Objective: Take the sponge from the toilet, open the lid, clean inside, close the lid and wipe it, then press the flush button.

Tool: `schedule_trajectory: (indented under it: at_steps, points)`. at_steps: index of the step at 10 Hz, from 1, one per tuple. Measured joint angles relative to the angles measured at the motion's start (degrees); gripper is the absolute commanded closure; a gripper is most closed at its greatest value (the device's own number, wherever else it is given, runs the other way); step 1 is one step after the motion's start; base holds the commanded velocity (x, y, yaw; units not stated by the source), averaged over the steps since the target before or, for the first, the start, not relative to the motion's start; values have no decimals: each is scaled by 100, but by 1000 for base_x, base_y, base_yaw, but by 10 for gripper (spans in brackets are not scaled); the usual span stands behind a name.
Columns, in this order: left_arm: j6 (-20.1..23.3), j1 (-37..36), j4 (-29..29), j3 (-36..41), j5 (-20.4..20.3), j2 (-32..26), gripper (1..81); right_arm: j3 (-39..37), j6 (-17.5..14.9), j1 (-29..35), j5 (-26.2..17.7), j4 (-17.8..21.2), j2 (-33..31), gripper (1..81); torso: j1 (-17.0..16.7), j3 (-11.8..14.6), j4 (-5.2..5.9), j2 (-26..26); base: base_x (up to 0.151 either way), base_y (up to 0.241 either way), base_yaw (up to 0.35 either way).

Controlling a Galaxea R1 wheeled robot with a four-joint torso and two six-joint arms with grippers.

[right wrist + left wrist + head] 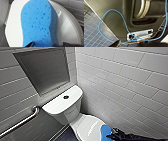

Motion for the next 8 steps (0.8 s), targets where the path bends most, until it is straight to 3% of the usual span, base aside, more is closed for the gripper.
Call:
schedule_trajectory:
  at_steps: [8]
  points:
    - [0, -2, -215, 9, 35, -61, 10, 328, -44, -653, 1491, -168, 160, 10, 0, 0, 0, 0, 0, 0, 0]
